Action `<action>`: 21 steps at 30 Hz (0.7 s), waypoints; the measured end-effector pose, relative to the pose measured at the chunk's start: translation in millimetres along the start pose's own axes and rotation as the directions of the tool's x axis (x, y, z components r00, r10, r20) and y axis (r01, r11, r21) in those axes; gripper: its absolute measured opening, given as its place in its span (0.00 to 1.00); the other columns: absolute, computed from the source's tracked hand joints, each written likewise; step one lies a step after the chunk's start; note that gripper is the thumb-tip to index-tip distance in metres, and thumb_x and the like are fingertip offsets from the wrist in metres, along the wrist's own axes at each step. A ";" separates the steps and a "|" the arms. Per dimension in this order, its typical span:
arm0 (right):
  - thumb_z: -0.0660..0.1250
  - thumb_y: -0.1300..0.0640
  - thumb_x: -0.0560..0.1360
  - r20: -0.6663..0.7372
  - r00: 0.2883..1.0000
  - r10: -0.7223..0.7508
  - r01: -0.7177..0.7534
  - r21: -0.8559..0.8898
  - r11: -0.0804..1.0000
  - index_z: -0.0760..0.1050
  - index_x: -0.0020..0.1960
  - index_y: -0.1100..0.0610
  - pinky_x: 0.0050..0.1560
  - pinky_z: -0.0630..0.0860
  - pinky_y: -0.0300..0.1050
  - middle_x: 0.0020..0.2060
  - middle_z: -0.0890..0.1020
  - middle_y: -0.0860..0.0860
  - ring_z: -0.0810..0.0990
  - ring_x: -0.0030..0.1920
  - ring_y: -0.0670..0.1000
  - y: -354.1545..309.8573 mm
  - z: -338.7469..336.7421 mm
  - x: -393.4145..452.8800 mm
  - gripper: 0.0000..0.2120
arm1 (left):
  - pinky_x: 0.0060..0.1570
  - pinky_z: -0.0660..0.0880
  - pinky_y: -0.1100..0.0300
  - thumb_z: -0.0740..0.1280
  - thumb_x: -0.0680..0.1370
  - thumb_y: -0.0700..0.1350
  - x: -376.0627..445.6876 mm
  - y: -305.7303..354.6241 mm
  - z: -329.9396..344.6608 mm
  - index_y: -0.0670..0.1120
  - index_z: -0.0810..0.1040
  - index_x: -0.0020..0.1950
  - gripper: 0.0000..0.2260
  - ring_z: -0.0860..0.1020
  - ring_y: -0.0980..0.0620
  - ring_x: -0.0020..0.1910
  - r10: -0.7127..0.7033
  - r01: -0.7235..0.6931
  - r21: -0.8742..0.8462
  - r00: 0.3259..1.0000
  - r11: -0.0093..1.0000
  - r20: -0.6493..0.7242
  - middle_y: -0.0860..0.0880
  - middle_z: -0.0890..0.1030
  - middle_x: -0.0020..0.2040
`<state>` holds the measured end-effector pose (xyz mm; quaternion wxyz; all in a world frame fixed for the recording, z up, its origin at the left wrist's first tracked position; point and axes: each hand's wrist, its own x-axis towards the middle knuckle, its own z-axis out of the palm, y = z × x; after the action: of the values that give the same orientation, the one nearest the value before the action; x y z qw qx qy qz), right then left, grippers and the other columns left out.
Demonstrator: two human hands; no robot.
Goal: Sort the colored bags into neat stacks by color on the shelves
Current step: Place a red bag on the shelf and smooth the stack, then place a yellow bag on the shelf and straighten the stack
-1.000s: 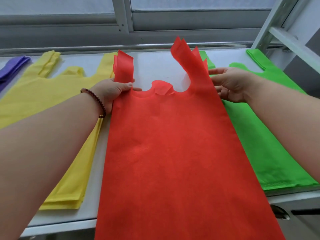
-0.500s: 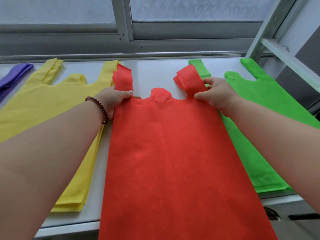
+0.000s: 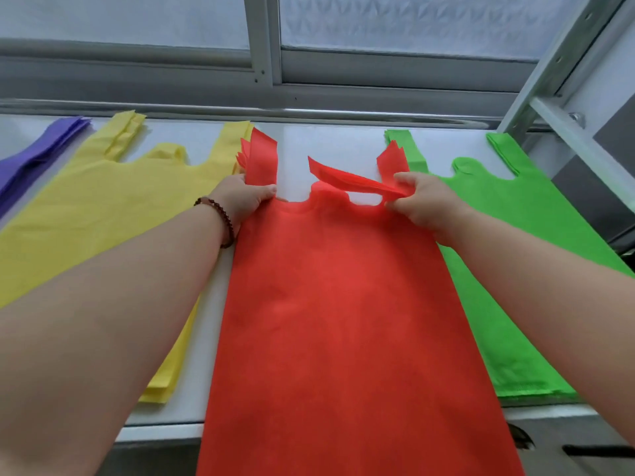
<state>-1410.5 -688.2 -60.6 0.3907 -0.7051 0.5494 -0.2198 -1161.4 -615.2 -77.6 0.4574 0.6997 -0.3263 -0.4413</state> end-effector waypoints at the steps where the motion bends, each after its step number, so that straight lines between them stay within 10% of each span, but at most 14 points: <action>1: 0.64 0.69 0.73 0.033 0.999 0.041 -0.042 0.051 0.998 0.76 0.59 0.57 0.46 0.74 0.42 0.44 0.78 0.53 0.77 0.42 0.49 -1.6 -2.3 1.6 0.16 | 0.48 0.81 0.50 0.67 0.76 0.41 -1.0 1.0 -1.9 0.40 0.74 0.61 0.14 0.82 0.47 0.39 -0.022 0.023 -0.022 1.000 0.999 0.023 0.46 0.84 0.42; 3: 0.62 0.71 0.74 0.089 0.988 0.122 -0.137 0.189 0.972 0.77 0.45 0.56 0.34 0.75 0.39 0.30 0.80 0.50 0.77 0.28 0.44 -5.6 -7.0 6.7 0.12 | 0.35 0.82 0.55 0.63 0.78 0.39 -5.2 8.4 -2.6 0.40 0.73 0.58 0.10 0.83 0.53 0.29 -0.059 0.071 -0.108 0.992 0.992 0.112 0.50 0.85 0.33; 6: 0.58 0.72 0.75 0.037 0.987 0.158 -0.162 0.293 0.942 0.73 0.64 0.60 0.33 0.74 0.38 0.27 0.81 0.46 0.77 0.26 0.43 -19.6 -15.9 12.2 0.20 | 0.29 0.79 0.60 0.60 0.79 0.38 -8.9 26.2 -1.7 0.41 0.70 0.58 0.08 0.81 0.56 0.25 0.007 0.000 -0.132 0.998 0.991 0.057 0.51 0.85 0.31; 10: 0.59 0.57 0.78 0.090 0.941 0.326 -0.338 0.222 0.915 0.40 0.77 0.52 0.34 0.70 0.43 0.40 0.75 0.55 0.71 0.32 0.50 -31.2 -20.5 7.1 0.36 | 0.36 0.78 0.56 0.64 0.78 0.49 -21.1 36.7 -7.9 0.45 0.59 0.74 0.27 0.78 0.50 0.33 0.024 -0.024 -0.007 1.000 1.000 0.003 0.36 0.74 0.65; 13: 0.59 0.60 0.76 0.084 0.903 0.421 -0.428 0.084 0.900 0.72 0.50 0.60 0.35 0.71 0.43 0.36 0.73 0.56 0.69 0.29 0.51 -29.9 -26.1 -24.5 0.06 | 0.32 0.75 0.58 0.63 0.77 0.55 -54.4 26.8 -18.0 0.41 0.63 0.71 0.27 0.79 0.50 0.30 -0.104 0.106 0.060 0.994 0.993 -0.034 0.36 0.77 0.58; 15: 0.58 0.61 0.76 0.127 0.881 0.456 -0.457 -0.022 0.889 0.67 0.35 0.58 0.32 0.66 0.38 0.29 0.69 0.55 0.67 0.27 0.50 -24.1 -28.7 -53.4 0.11 | 0.34 0.71 0.60 0.61 0.78 0.53 -98.3 17.4 -19.9 0.43 0.73 0.49 0.13 0.76 0.52 0.24 -0.202 0.203 0.026 0.979 0.979 -0.016 0.43 0.76 0.38; 21: 0.57 0.60 0.76 0.260 0.854 0.450 -0.423 -0.156 0.893 0.74 0.47 0.62 0.34 0.74 0.42 0.34 0.75 0.53 0.73 0.30 0.50 10.8 -25.8 -152.1 0.08 | 0.26 0.70 0.74 0.65 0.77 0.39 -231.9 -39.4 -18.1 0.37 0.79 0.40 0.08 0.75 0.62 0.20 -0.318 0.316 0.067 0.947 0.947 0.033 0.53 0.79 0.24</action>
<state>-1481.6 -553.2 -35.6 0.4729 -0.6039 0.6416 0.0059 -1235.0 -394.8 -36.6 0.3520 0.7470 -0.2326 -0.5138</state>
